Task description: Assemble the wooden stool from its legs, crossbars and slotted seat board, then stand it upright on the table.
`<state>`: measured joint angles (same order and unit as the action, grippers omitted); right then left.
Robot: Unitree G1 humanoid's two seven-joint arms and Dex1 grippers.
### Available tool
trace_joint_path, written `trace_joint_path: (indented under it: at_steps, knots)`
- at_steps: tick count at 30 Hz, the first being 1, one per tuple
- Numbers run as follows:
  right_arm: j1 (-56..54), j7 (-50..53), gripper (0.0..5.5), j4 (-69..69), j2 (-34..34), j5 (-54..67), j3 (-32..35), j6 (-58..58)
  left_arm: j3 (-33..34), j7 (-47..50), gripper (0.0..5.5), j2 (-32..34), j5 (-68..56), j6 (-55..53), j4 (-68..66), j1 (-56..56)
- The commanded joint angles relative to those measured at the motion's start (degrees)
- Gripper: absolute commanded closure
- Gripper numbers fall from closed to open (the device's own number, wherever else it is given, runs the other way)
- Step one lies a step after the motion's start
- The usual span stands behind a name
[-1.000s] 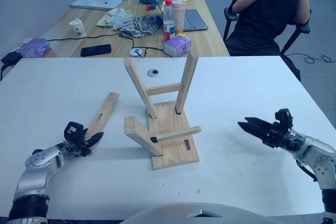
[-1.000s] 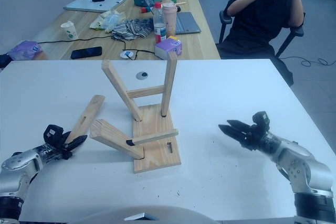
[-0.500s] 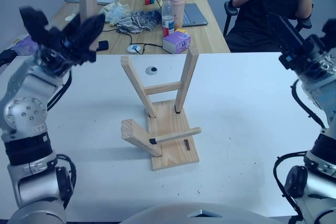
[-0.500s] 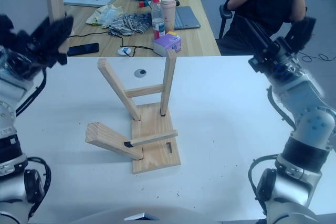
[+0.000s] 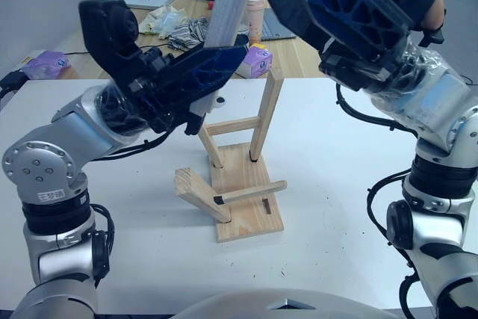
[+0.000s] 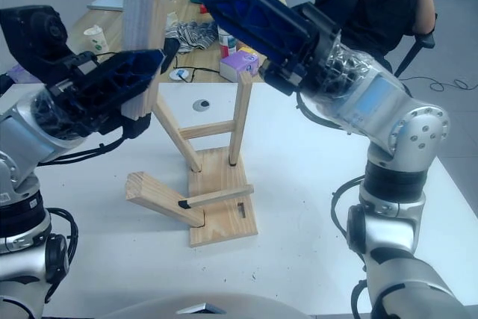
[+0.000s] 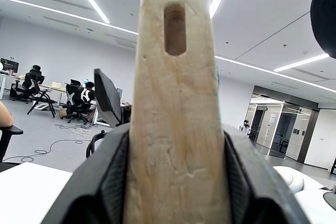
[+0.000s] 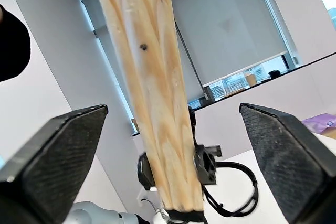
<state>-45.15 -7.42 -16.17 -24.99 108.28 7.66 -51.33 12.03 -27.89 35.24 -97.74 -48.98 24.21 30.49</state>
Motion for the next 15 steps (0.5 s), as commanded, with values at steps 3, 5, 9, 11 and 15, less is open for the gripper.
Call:
trace_joint_path:
  at_steps: [3, 5, 9, 11, 15]
  knots:
    - [-2.80, 3.35, 0.88, -0.97, 2.52, 4.24, -2.59, 2.77, -2.44, -1.33, 3.48, -0.69, 3.28, 0.03, 1.98, -1.33]
    - [-3.00, 4.08, 1.26, -0.97, 3.12, 4.58, -2.70, 3.40, -2.85, -1.72, 3.48, -0.88, 4.17, 0.22, 2.20, -1.78]
    - [-2.60, 4.10, 1.98, -1.59, 3.30, 4.66, -3.04, 3.56, -2.82, -2.02, 3.48, -1.22, 4.97, 0.52, 2.08, -1.71]
    - [-2.41, 3.87, 2.33, -1.88, 3.05, 4.65, -3.32, 3.38, -2.69, -2.10, 3.48, -1.32, 5.14, 0.52, 2.03, -1.67]
    - [-2.24, 3.81, 2.97, -1.82, 2.78, 4.65, -3.50, 3.31, -2.59, -2.00, 3.48, -1.41, 5.10, 0.65, 2.02, -1.54]
